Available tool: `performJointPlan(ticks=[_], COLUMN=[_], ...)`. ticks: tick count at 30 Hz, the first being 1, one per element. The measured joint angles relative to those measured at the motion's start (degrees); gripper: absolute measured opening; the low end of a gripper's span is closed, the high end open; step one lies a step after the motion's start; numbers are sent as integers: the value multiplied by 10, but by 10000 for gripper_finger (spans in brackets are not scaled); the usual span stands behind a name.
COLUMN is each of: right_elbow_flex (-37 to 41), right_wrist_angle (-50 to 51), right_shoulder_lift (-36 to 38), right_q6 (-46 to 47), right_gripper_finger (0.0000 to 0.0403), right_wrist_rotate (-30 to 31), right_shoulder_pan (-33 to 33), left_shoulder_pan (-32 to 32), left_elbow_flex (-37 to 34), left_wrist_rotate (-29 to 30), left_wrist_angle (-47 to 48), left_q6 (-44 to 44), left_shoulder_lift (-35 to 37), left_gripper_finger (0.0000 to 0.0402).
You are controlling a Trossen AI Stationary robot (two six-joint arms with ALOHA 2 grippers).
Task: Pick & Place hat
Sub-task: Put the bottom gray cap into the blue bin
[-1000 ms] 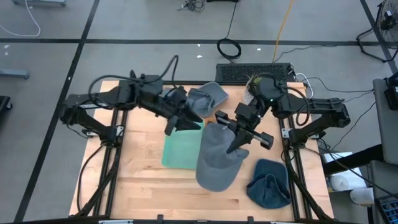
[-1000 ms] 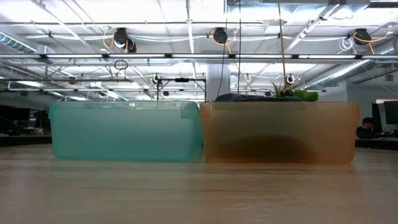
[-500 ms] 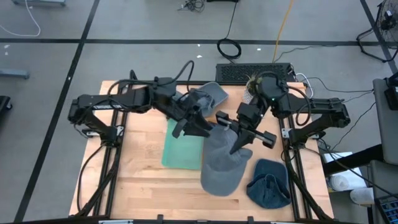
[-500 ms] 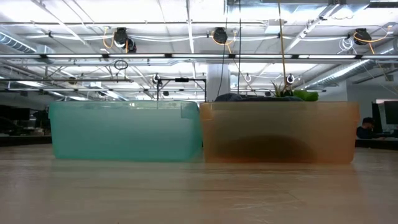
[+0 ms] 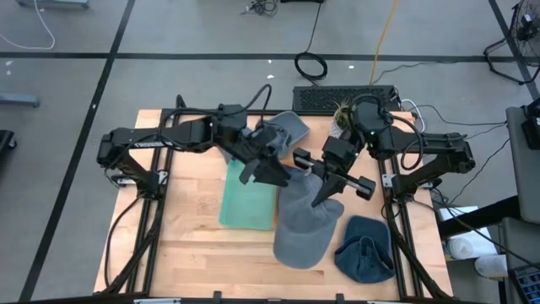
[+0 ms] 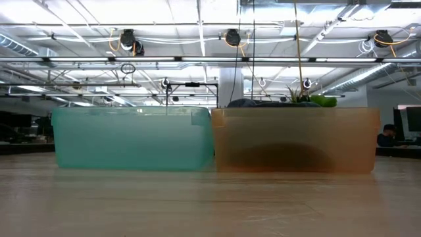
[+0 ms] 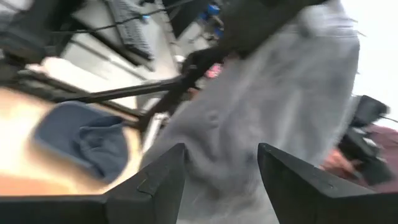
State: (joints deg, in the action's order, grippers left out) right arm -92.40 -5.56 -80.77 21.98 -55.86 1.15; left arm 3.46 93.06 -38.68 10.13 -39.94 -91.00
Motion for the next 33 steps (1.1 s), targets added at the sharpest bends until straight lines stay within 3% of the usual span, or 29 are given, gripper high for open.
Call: performJointPlan(ticks=[8, 13, 17, 23, 28, 33], right_elbow_flex=[0, 0, 0, 0, 0, 0], right_wrist_angle=[2, 2, 2, 2, -1, -35], right_shoulder_lift=[0, 0, 0, 0, 0, 0], right_q6=[-4, -3, -4, -3, -2, 45], right_gripper_finger=[0, 0, 0, 0, 5, 44], right_wrist_rotate=[0, 1, 4, 5, 41, 65], right_shoulder_pan=[-7, -8, -8, -8, -8, -12], left_shoulder_pan=[-2, -2, -2, -2, 2, 17], left_elbow_flex=[0, 0, 0, 0, 0, 1], left_wrist_rotate=[-72, -80, -80, -80, -80, -88], left_wrist_angle=[-52, -53, -53, -53, -53, -19], left_q6=[-27, -43, -64, -71, -41, -12], left_shoulder_lift=[1, 1, 1, 1, 8, 43], left_gripper_finger=[209, 199, 146, 20, 5, 3])
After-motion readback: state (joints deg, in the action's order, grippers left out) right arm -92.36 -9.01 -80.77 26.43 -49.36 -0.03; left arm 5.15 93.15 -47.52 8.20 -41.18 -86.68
